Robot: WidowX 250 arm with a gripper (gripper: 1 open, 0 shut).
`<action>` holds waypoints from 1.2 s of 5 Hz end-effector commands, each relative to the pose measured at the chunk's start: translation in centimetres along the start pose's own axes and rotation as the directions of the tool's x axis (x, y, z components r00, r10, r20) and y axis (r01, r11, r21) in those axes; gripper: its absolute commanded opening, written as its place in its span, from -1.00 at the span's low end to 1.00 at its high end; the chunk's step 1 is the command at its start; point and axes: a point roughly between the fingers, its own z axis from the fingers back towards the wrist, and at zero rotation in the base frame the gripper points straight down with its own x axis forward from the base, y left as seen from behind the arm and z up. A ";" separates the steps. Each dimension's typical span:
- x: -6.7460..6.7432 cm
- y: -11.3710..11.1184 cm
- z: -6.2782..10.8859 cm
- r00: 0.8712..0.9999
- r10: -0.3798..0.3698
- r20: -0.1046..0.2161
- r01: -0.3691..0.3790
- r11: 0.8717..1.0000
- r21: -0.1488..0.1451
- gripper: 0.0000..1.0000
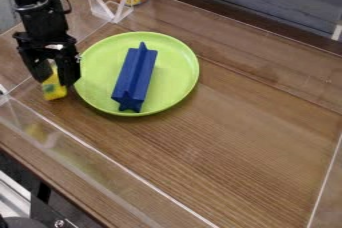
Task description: Remove the banana from inside the green plate and put it on the table
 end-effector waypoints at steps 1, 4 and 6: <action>0.7 1.4 0.8 1.000 -0.023 0.010 0.023 1.000 0.012 1.00; 3.1 2.8 1.4 0.972 -0.223 -0.069 0.223 0.975 -0.002 1.00; 2.9 1.6 0.2 0.989 -0.129 -0.071 0.126 0.991 -0.042 1.00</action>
